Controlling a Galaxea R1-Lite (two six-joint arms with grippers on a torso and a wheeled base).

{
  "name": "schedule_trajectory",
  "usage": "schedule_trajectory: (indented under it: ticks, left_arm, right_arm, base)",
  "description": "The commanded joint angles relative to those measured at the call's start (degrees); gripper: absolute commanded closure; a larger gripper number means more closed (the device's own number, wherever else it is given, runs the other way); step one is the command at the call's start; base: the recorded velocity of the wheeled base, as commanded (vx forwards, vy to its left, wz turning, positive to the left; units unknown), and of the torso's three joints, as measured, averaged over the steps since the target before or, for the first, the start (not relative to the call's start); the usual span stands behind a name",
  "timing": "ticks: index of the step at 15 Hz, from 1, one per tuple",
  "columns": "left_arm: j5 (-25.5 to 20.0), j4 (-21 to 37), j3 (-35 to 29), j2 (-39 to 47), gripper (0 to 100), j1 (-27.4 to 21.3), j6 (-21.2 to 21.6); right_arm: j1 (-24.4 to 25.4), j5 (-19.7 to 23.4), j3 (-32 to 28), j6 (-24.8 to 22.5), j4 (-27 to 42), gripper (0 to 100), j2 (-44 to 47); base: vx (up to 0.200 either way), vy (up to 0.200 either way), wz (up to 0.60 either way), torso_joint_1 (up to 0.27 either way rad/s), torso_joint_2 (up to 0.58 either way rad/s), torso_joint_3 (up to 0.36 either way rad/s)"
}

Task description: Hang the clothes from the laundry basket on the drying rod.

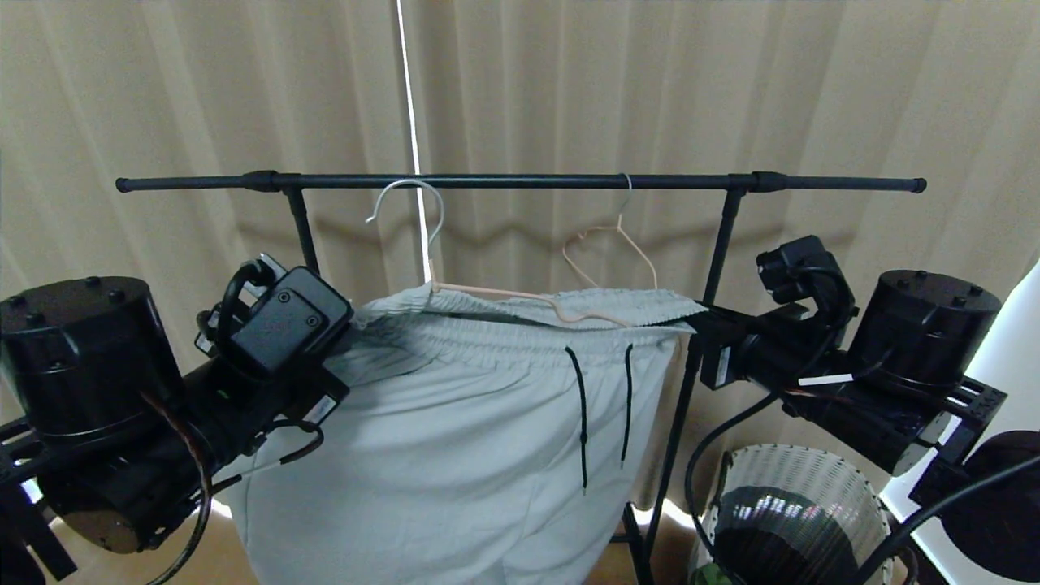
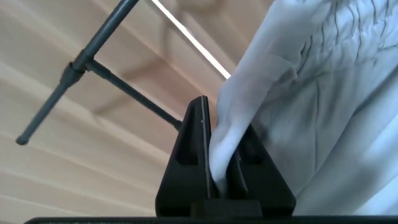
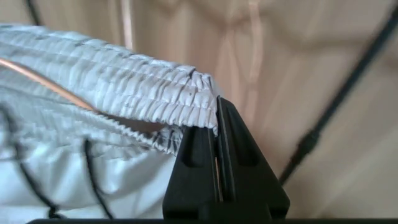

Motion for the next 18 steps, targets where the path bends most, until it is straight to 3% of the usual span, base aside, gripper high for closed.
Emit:
schedule_trajectory:
  ticks: [1, 6, 12, 18]
  left_arm:
    - [-0.14, -0.09, 1.34, 0.33, 100, 0.01, 0.16]
    - [-2.51, -0.53, 5.82, -0.11, 100, -0.25, 3.06]
    - [-0.49, -2.29, 1.52, 0.24, 100, 5.64, 2.45]
    - [3.81, -2.29, 0.55, 0.24, 100, 6.25, 1.57]
  right_arm:
    - [2.31, 0.33, -0.44, -0.13, -0.18, 100, -0.11]
    - [6.88, 1.12, -4.75, -0.13, 0.0, 100, 0.41]
    - [7.14, 1.56, 1.14, -2.32, 1.93, 100, -1.52]
    - [16.02, 8.59, 2.2, -2.94, 1.75, 100, -2.4]
  base:
    - [0.0, 0.0, 0.0, 0.0, 0.0, 0.0]
    - [0.0, 0.0, 0.0, 0.0, 0.0, 0.0]
    - [0.0, 0.0, 0.0, 0.0, 0.0, 0.0]
    - [0.0, 0.0, 0.0, 0.0, 0.0, 0.0]
